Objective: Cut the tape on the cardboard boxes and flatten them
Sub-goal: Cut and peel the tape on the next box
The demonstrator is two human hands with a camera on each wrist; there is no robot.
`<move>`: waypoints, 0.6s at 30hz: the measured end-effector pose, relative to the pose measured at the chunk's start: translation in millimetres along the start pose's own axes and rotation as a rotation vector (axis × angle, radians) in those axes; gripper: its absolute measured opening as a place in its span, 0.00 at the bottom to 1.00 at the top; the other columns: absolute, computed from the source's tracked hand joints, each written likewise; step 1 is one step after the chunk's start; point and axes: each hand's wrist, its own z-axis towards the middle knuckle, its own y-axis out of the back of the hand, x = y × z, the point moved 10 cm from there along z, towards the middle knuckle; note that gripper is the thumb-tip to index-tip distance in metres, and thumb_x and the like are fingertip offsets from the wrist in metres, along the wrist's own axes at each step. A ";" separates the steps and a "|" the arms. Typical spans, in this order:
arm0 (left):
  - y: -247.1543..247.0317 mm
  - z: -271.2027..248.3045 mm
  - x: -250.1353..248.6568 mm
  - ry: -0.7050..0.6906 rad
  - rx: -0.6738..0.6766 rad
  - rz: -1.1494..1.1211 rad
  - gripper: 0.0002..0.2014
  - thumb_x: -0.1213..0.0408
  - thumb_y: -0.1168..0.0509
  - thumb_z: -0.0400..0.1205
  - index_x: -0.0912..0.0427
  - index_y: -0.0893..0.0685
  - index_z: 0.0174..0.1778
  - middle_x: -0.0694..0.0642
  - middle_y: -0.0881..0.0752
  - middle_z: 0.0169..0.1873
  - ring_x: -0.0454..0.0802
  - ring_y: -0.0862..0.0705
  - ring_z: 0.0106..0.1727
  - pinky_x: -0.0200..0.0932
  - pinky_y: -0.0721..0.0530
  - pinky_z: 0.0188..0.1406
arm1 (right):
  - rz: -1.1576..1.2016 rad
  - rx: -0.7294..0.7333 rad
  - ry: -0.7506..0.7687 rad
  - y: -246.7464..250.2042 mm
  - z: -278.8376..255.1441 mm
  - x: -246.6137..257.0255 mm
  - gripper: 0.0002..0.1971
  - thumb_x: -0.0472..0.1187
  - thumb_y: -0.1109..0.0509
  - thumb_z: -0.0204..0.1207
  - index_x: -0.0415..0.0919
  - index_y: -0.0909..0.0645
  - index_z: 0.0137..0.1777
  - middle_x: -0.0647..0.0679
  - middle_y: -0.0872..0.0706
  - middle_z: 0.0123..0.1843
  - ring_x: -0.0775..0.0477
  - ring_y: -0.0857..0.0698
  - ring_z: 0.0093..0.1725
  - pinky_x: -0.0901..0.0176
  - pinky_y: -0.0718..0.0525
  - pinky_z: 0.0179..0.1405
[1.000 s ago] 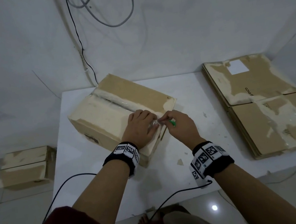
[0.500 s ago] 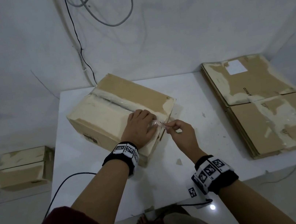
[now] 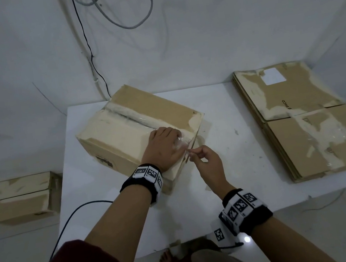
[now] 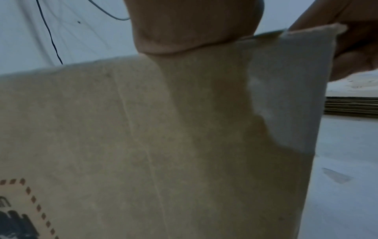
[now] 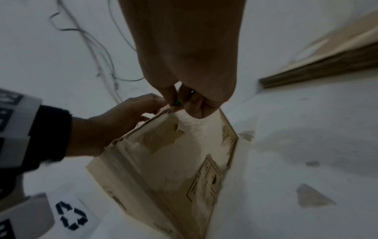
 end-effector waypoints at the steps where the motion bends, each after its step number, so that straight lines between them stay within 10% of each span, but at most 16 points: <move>1: -2.1 0.2 0.8 0.008 0.023 0.020 0.22 0.39 0.40 0.77 0.55 0.19 0.51 0.48 0.18 0.45 0.50 0.24 0.53 0.44 0.34 0.56 | 0.032 -0.006 -0.028 3.8 -3.1 -4.4 0.05 0.38 0.27 0.80 0.42 0.16 0.42 0.50 0.12 0.40 0.58 0.17 0.40 0.70 0.23 0.32; 6: -1.2 1.0 2.3 0.101 0.092 0.052 0.26 0.34 0.44 0.70 0.55 0.20 0.43 0.48 0.20 0.41 0.50 0.25 0.52 0.44 0.37 0.52 | 0.042 -0.123 -0.113 36.9 -6.2 -18.9 0.04 0.45 0.29 0.81 0.46 0.15 0.51 0.49 0.12 0.41 0.63 0.18 0.34 0.59 0.22 0.40; 13: 9.1 -18.7 -3.4 0.243 0.092 -0.151 0.09 0.65 0.40 0.78 0.63 0.24 0.53 0.58 0.19 0.43 0.56 0.24 0.49 0.40 0.33 0.41 | -0.053 0.017 0.097 29.6 0.3 5.9 0.09 0.44 0.37 0.87 0.45 0.16 0.49 0.50 0.14 0.41 0.55 0.21 0.35 0.67 0.27 0.34; 18: 17.3 -21.2 -5.3 0.516 0.020 -0.342 0.19 0.71 0.38 0.77 0.63 0.30 0.64 0.60 0.16 0.43 0.55 0.18 0.40 0.50 0.19 0.38 | -0.136 0.153 0.135 16.9 5.3 -4.5 0.05 0.46 0.33 0.85 0.47 0.18 0.54 0.53 0.15 0.47 0.59 0.20 0.42 0.70 0.24 0.38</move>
